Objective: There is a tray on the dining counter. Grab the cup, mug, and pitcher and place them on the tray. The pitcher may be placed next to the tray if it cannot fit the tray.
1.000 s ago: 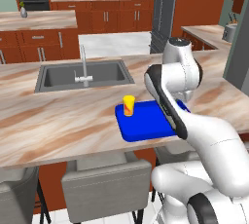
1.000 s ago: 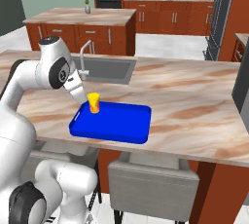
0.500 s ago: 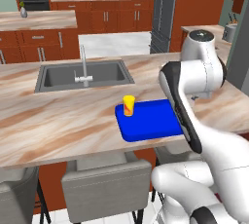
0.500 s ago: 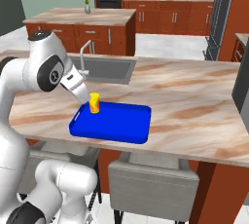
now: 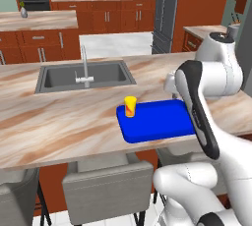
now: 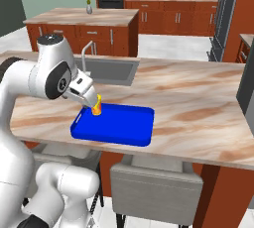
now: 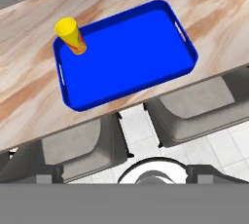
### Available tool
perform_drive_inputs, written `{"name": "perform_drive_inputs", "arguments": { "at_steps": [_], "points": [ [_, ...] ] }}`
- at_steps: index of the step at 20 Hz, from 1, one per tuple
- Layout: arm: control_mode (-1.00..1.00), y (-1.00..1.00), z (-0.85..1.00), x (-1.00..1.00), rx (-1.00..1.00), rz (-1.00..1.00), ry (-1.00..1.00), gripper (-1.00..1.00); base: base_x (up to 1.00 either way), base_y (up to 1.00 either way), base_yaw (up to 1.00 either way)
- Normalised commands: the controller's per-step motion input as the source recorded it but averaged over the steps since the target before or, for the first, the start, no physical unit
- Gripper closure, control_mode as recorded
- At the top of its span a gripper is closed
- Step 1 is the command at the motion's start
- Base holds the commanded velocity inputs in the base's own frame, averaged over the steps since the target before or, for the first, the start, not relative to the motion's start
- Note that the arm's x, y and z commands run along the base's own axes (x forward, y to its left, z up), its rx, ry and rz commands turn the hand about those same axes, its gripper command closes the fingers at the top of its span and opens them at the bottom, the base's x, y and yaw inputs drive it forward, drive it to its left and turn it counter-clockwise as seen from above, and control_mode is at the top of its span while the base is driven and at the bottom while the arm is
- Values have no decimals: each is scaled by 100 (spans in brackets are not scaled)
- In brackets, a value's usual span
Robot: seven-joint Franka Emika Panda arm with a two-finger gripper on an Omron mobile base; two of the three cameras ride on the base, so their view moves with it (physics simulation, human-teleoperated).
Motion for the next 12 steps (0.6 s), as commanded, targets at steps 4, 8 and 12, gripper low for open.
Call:
{"name": "perform_drive_inputs", "arguments": {
  "at_steps": [4, 8, 12],
  "points": [
    [-100, 0, 6, 0, 0, 27, 13, -100, 0, 0, 0],
    [-100, 0, 1, -7, 0, 8, 8, -100, 0, 0, 0],
    [-100, 0, 0, -16, -8, 0, 3, -100, 0, 0, 0]
  ]
}}
